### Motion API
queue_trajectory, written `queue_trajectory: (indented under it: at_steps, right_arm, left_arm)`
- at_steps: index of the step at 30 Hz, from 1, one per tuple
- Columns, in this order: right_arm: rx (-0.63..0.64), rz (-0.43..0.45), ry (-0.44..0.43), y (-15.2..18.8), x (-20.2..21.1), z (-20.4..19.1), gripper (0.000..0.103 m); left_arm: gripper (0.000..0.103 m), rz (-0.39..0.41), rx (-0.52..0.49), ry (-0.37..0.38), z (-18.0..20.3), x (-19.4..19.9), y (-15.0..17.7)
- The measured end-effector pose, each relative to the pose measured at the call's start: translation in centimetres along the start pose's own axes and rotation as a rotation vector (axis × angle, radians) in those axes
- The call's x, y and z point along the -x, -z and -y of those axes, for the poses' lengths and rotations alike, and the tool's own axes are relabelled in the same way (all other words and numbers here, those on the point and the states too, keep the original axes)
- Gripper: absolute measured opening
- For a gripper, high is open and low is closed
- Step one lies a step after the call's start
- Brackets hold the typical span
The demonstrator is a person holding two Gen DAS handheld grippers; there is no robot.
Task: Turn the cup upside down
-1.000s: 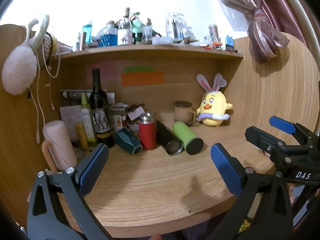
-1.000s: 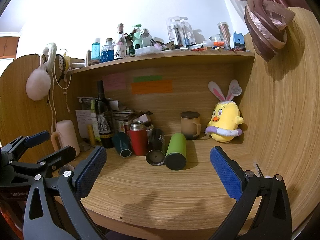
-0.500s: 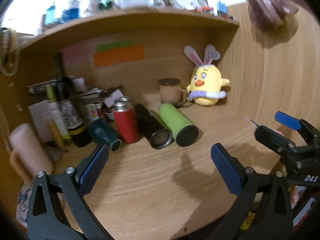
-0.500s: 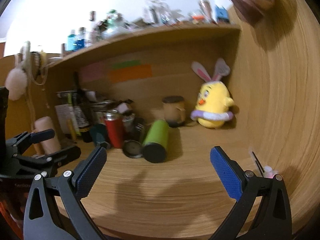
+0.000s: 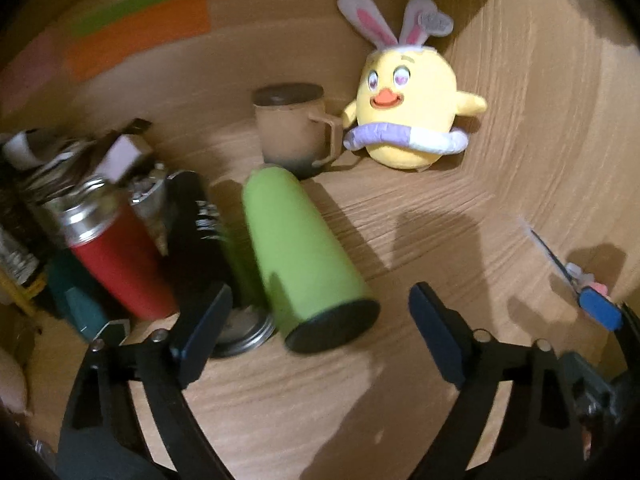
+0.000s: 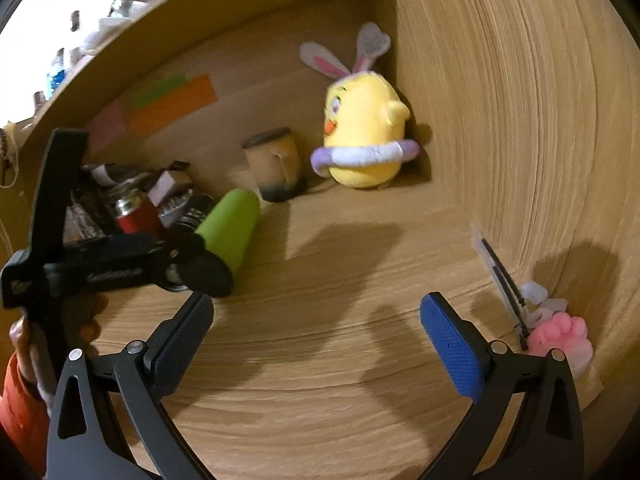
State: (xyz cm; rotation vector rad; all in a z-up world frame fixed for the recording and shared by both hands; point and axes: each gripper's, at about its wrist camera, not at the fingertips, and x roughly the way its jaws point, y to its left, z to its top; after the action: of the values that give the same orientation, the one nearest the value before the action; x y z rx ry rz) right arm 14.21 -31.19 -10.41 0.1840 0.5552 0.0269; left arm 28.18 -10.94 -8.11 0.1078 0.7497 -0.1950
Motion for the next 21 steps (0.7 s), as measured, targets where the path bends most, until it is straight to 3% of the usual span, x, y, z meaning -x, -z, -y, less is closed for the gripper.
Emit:
queue_trajectory:
  at_steps: [3, 10, 14, 21]
  right_arm:
    - [-0.018, -0.012, -0.008, 0.0, -0.7, 0.7, 0.103]
    - [-0.028, -0.014, -0.019, -0.2, -1.3, 1.1, 0.103]
    - [-0.028, -0.004, -0.019, -0.2, -0.8, 1.0, 0.103]
    - [-0.034, 0.027, -0.018, -0.3, 1.2, 0.4, 0.103]
  left_arm:
    - [0.078, -0.068, 0.021, 0.029, 0.0, -2.2, -0.4]
    - [0.073, -0.079, 0.032, -0.018, 0.5, -3.6, -0.4]
    - [0.070, -0.084, 0.040, -0.026, 0.6, -3.2, 0.0]
    - [0.064, -0.099, 0.034, 0.028, 0.4, -0.5, 2.0]
